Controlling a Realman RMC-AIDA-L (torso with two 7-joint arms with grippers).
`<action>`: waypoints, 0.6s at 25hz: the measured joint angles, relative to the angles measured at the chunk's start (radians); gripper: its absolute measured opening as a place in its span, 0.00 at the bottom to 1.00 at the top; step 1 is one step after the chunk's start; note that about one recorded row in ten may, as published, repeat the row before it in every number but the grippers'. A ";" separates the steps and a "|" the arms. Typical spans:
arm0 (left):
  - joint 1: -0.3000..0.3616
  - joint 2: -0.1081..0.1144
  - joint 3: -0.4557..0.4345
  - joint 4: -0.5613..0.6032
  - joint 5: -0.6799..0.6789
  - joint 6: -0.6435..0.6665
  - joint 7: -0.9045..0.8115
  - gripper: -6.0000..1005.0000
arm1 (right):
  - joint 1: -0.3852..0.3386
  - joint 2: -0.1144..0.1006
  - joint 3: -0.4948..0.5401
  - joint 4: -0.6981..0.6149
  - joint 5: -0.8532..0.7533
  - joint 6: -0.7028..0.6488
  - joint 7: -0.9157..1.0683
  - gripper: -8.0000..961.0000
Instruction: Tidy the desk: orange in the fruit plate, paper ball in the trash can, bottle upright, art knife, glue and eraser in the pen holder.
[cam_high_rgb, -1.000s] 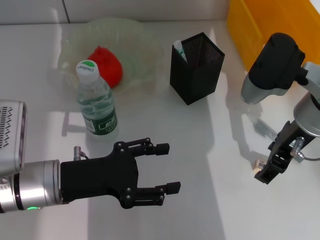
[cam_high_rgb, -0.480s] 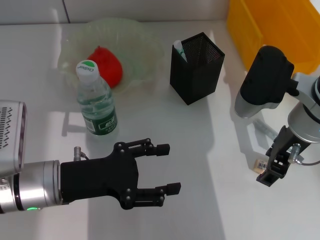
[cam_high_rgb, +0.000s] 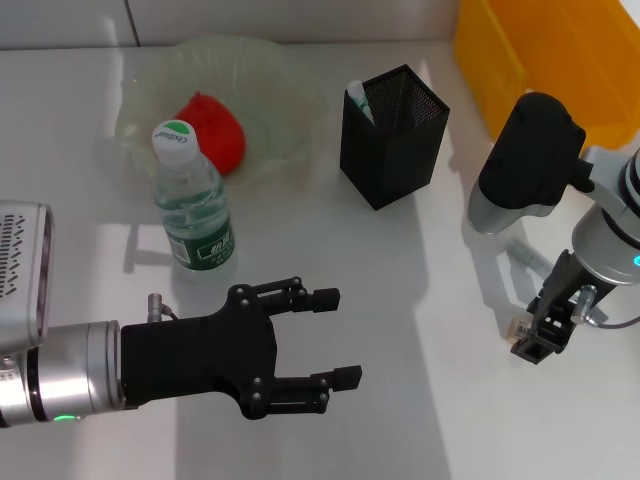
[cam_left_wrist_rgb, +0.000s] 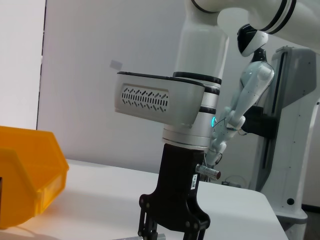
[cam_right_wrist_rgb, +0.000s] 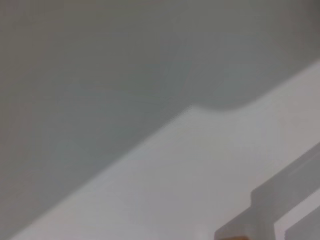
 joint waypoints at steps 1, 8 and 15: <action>0.000 0.000 0.000 0.000 0.000 0.000 0.000 0.78 | 0.001 0.000 0.000 0.005 0.000 0.004 0.000 0.57; 0.000 0.000 -0.002 0.001 0.000 0.000 0.000 0.78 | 0.023 0.000 0.006 0.054 0.010 0.008 -0.002 0.50; -0.003 0.000 -0.002 0.007 0.000 0.000 0.000 0.78 | 0.026 0.000 0.013 0.057 0.014 0.009 -0.013 0.27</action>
